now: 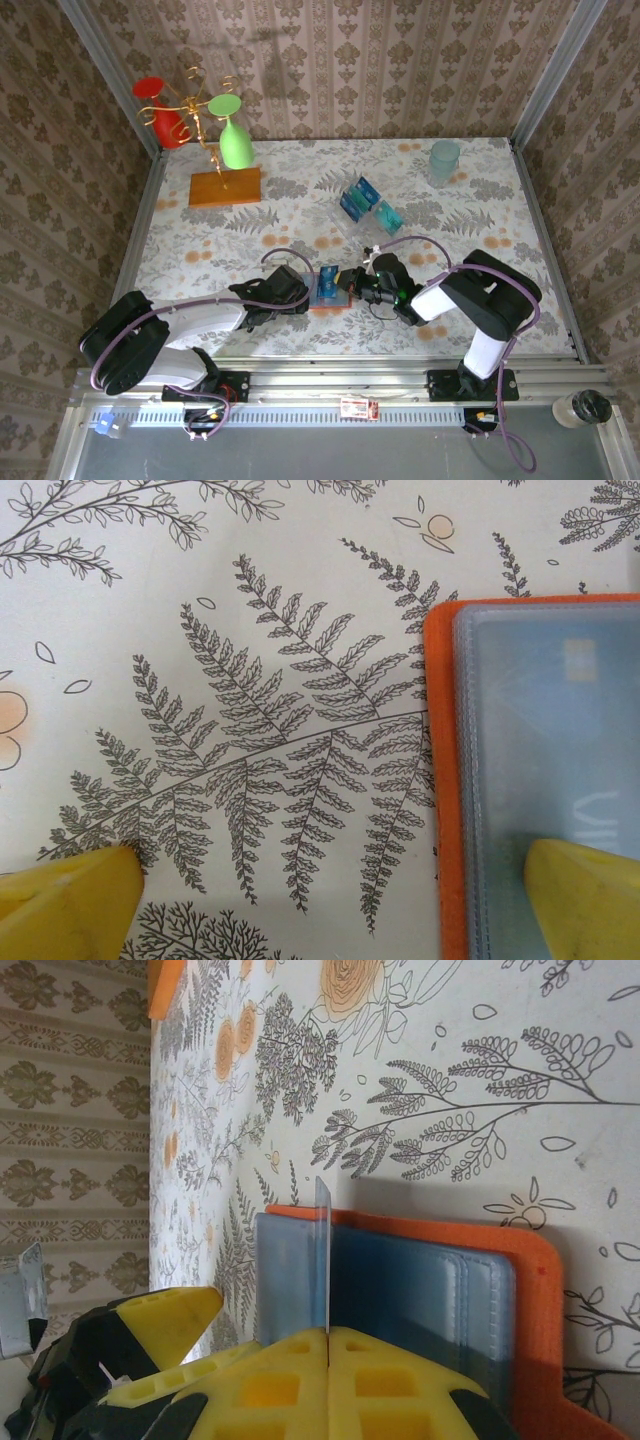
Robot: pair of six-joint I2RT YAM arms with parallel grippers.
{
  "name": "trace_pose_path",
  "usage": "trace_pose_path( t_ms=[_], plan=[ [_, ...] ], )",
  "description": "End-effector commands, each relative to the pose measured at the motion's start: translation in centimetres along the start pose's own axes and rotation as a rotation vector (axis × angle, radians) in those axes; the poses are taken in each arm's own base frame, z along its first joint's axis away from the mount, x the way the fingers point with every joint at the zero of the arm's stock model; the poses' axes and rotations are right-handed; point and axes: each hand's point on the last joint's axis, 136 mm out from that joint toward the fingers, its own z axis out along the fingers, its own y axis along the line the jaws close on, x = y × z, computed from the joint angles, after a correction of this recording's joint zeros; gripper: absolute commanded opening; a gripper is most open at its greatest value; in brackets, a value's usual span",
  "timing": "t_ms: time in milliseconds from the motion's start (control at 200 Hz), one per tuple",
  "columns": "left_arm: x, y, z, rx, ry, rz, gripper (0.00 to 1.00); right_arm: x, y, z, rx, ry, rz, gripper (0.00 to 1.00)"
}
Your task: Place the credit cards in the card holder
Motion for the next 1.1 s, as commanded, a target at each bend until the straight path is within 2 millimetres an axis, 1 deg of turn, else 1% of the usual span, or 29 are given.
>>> trace_pose_path(
  t_ms=[0, 360, 800, 1095],
  plan=[
    [2.8, 2.2, 0.4, -0.073, 0.084, 0.022, 1.0, 0.5, -0.8, 0.3, 0.016, 0.0, 0.0, 0.0],
    [3.0, 2.3, 0.4, -0.076, 0.086, 0.023, 1.0, 1.1, -0.7, 0.4, 0.006, 0.008, 0.006, 0.0],
    [3.0, 2.4, 0.4, -0.075, 0.085, 0.021, 1.0, 1.8, -1.4, -0.1, 0.027, 0.01, 0.013, 0.0],
    [3.1, 2.4, 0.4, -0.076, 0.086, 0.02, 1.0, 2.4, -1.7, 0.0, 0.036, 0.029, 0.019, 0.0]
  ],
)
